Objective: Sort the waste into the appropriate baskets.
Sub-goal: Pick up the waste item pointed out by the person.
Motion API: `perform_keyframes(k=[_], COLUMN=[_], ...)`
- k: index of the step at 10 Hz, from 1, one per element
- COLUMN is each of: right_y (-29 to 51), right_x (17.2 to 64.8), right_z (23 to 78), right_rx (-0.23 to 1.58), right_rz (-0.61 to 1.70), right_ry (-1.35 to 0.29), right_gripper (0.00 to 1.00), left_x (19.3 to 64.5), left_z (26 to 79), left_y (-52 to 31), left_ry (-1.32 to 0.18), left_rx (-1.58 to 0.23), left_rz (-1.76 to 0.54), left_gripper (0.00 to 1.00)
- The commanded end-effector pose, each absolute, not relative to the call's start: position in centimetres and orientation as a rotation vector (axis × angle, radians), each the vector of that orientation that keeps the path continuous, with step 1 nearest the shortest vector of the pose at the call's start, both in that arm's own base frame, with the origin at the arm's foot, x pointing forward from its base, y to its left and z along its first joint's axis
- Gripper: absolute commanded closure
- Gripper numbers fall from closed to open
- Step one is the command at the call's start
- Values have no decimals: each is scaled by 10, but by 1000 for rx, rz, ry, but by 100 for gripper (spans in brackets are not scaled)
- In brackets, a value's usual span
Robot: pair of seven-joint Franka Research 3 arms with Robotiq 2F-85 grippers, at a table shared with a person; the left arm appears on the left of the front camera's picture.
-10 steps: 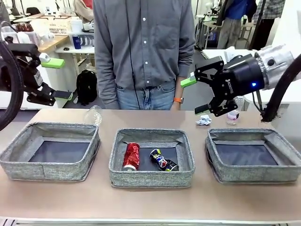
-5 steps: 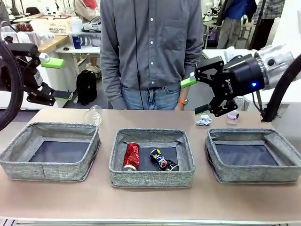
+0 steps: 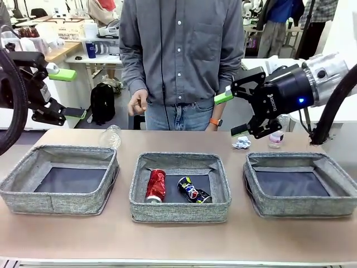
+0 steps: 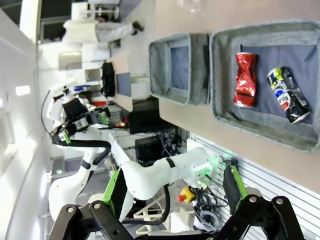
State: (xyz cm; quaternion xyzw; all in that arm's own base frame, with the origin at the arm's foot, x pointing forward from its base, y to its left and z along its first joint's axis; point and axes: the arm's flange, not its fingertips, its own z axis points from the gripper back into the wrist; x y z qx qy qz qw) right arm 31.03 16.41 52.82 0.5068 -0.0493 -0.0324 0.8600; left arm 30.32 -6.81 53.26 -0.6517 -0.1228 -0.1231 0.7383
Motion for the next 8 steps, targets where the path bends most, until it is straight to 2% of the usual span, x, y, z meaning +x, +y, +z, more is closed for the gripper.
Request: perform_keyframes(k=[1,6,7,8], right_y=[163,163,163,163], right_x=[312,312,312,312], right_z=[533,533,533,533], right_rx=[1049,1049,1049,1049], right_rz=[-77,-77,-77,-77], right_ry=[-92,-92,-92,-92], right_gripper=[0,0,0,0], left_x=[301,301,303,294], left_z=[533,533,533,539], left_y=[-71,-71,-68,-67], left_ry=[-289,-289,-270,-362], left_rx=[-1456,-1456,-1430,-1294], left_rz=[-283,-283,-270,-381], left_gripper=[0,0,0,0])
